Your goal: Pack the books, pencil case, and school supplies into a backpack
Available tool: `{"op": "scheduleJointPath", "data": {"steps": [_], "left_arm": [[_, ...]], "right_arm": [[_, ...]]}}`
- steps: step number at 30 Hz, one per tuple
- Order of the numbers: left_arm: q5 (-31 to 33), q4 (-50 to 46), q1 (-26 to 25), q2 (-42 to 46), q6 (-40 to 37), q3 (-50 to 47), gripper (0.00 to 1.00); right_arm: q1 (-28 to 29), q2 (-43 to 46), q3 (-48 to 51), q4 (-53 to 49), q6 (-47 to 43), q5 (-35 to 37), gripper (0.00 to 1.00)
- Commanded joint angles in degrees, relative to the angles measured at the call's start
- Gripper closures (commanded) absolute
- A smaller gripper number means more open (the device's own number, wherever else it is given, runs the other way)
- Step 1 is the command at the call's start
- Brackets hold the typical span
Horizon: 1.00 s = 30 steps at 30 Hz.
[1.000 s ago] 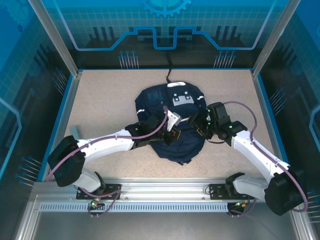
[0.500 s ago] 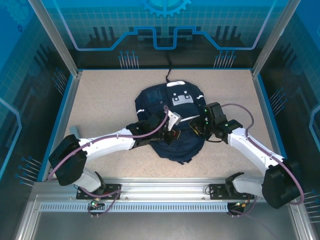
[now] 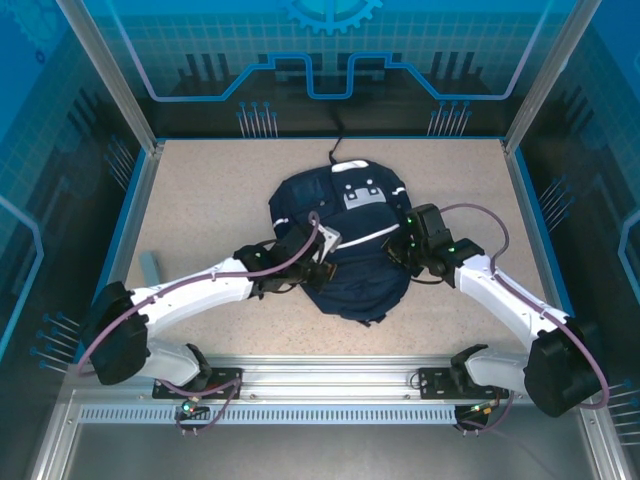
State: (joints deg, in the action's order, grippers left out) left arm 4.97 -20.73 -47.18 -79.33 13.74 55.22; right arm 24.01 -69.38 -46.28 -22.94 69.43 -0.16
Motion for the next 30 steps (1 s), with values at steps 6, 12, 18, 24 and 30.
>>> {"op": "scheduleJointPath", "data": {"steps": [6, 12, 18, 24, 30], "left_arm": [[9.3, -7.2, 8.3, 2.0, 1.7, -2.3, 1.00], [8.7, -7.7, 11.9, -1.3, -0.1, -0.6, 1.00], [6.9, -4.0, 14.7, -5.4, 0.0, 1.7, 1.00], [6.7, -0.7, 17.6, -10.7, 2.4, 5.5, 1.00], [8.3, -0.3, 20.5, -15.7, 4.6, 10.7, 0.96]], "right_arm": [[-1.0, -1.4, -0.9, -3.5, -2.8, 8.5, 0.87], [-1.2, -2.4, -1.3, -3.3, -3.9, 8.4, 0.87], [-1.2, -2.9, -1.4, -0.1, -5.7, 3.7, 0.86], [-1.2, -4.7, -1.7, 1.6, -7.1, -0.7, 0.86], [-1.2, -8.7, -2.0, 5.5, -6.6, -5.6, 0.84]]}}
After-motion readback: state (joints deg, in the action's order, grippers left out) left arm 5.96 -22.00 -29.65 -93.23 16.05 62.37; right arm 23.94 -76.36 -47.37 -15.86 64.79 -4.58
